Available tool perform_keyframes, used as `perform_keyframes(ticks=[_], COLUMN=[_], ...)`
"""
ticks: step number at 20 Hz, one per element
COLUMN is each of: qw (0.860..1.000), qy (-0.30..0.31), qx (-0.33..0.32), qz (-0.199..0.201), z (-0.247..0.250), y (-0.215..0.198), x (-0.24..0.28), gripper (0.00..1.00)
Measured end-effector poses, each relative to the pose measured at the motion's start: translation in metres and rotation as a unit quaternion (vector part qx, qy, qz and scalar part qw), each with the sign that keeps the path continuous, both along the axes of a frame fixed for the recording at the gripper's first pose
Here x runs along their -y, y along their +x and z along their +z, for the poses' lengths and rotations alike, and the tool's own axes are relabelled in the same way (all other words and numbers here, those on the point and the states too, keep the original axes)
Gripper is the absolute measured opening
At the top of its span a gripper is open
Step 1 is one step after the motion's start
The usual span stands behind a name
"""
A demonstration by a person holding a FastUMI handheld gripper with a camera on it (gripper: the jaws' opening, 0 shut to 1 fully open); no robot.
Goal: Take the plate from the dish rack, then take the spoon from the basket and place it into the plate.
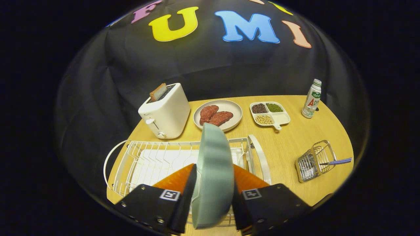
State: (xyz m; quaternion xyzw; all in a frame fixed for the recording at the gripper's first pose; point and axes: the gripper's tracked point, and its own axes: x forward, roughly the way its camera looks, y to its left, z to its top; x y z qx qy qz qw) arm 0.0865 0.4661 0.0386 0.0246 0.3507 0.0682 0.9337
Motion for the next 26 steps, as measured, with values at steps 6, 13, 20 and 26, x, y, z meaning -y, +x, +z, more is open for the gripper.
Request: perform_keyframes(ticks=[6, 13, 20, 26], qw=[0.993, 0.977, 0.944, 0.931], qy=[-0.114, -0.206, -0.326, -0.360], qx=[-0.027, -0.017, 0.010, 0.033], qz=[-0.025, -0.060, -0.054, -0.051], z=[0.001, 0.023, 0.054, 0.077], y=[-0.008, -0.006, -0.014, -0.032], x=[0.004, -0.005, -0.014, -0.015], gripper=[0.35, 0.29, 0.29, 0.29])
